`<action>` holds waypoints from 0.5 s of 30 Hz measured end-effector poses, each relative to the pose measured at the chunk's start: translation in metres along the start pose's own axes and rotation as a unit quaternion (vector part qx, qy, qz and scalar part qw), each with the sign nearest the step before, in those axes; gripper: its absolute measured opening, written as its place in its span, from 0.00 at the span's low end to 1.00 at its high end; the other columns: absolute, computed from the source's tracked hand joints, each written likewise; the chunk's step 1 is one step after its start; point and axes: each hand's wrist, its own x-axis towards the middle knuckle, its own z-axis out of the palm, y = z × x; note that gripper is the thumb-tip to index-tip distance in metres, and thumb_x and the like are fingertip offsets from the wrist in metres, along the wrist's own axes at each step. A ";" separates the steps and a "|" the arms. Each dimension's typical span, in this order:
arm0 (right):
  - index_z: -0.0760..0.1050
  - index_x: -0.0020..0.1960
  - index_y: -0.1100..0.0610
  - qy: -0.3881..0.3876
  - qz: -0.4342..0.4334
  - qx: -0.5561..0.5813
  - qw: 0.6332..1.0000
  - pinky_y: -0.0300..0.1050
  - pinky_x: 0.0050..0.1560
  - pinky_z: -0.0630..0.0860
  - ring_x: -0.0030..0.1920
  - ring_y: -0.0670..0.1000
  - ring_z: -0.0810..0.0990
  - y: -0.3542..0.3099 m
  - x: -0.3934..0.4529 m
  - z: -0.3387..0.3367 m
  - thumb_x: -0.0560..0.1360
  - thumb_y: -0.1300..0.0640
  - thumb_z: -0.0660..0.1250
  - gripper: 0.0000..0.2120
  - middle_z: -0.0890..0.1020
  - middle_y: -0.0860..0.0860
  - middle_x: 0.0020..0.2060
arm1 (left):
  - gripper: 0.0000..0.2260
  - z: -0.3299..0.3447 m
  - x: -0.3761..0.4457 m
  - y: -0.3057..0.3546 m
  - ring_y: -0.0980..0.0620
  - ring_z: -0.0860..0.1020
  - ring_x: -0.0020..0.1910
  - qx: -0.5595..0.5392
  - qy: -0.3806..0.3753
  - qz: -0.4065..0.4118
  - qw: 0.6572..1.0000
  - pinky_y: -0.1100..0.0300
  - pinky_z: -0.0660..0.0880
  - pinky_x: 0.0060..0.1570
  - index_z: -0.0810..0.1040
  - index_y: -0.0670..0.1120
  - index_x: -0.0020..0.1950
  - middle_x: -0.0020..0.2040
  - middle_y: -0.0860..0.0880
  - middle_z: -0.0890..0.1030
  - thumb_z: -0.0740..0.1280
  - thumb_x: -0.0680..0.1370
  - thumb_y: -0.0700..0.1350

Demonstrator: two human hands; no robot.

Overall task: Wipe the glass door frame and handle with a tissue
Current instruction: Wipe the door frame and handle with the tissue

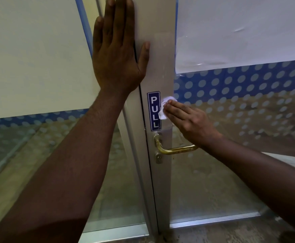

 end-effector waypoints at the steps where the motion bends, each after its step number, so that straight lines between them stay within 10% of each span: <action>1: 0.76 0.64 0.65 0.011 0.020 0.007 1.000 0.51 0.53 0.78 0.63 0.60 0.78 -0.006 0.000 0.001 0.77 0.68 0.59 0.17 0.79 0.62 0.61 | 0.30 0.000 0.000 0.000 0.39 0.65 0.76 0.001 -0.001 0.000 1.000 0.53 0.49 0.76 0.65 0.38 0.77 0.76 0.38 0.67 0.53 0.86 0.59; 15: 0.82 0.45 0.54 -0.116 0.505 0.305 0.799 0.33 0.30 0.76 0.29 0.36 0.78 -0.075 0.021 0.024 0.77 0.52 0.68 0.07 0.78 0.43 0.31 | 0.30 -0.003 0.001 0.003 0.37 0.68 0.74 0.002 0.009 -0.007 1.000 0.47 0.61 0.75 0.68 0.36 0.75 0.74 0.36 0.70 0.56 0.85 0.60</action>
